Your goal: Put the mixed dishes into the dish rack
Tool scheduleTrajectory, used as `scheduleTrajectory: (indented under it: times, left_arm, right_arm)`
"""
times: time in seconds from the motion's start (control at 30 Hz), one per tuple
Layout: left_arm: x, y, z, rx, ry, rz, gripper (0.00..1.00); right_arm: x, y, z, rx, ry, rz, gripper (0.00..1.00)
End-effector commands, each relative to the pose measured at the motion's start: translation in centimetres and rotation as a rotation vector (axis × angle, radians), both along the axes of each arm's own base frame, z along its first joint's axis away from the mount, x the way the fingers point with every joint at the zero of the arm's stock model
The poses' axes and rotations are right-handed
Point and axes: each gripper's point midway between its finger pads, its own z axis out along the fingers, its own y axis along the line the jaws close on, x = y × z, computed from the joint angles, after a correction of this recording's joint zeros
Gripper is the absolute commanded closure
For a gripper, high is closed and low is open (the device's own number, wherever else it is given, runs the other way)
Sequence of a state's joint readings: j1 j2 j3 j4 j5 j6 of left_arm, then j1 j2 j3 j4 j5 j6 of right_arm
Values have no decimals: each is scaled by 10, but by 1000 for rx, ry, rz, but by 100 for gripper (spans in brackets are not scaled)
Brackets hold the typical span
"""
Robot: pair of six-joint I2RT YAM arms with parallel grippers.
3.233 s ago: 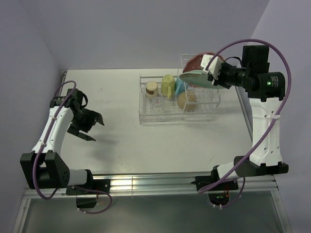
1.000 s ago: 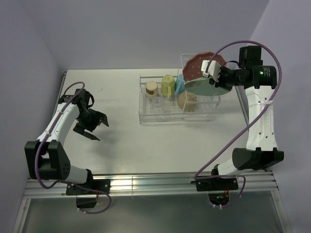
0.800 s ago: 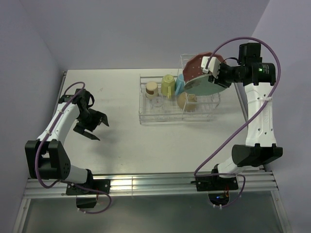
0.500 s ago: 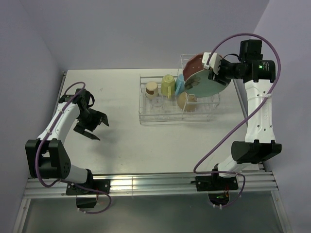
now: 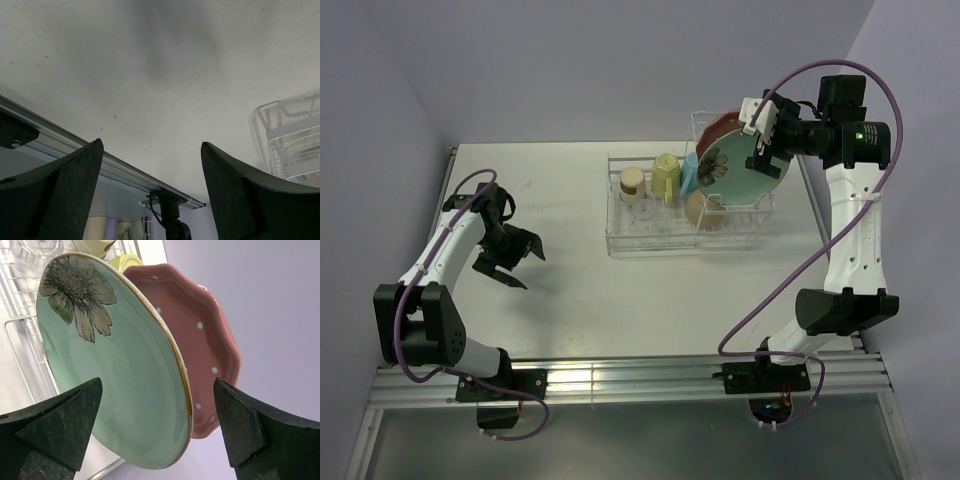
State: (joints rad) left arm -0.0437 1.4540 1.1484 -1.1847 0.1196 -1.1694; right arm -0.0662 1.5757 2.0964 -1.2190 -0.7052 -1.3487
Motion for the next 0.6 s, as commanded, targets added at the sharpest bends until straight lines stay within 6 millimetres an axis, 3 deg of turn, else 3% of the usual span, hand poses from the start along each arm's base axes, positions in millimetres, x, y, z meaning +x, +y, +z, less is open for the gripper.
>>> scheduleTrajectory:
  times: [0.0, 0.33, 0.57]
  left_arm:
    - [3, -4, 3, -17, -22, 3, 15]
    - [4, -5, 8, -26, -40, 4, 15]
    - [3, -7, 13, -39, -62, 10, 15]
  right_arm:
    - [-5, 6, 28, 31, -79, 22, 0]
    - [-16, 7, 45, 43, -140, 19, 0]
    - [-26, 14, 73, 94, -229, 24, 0]
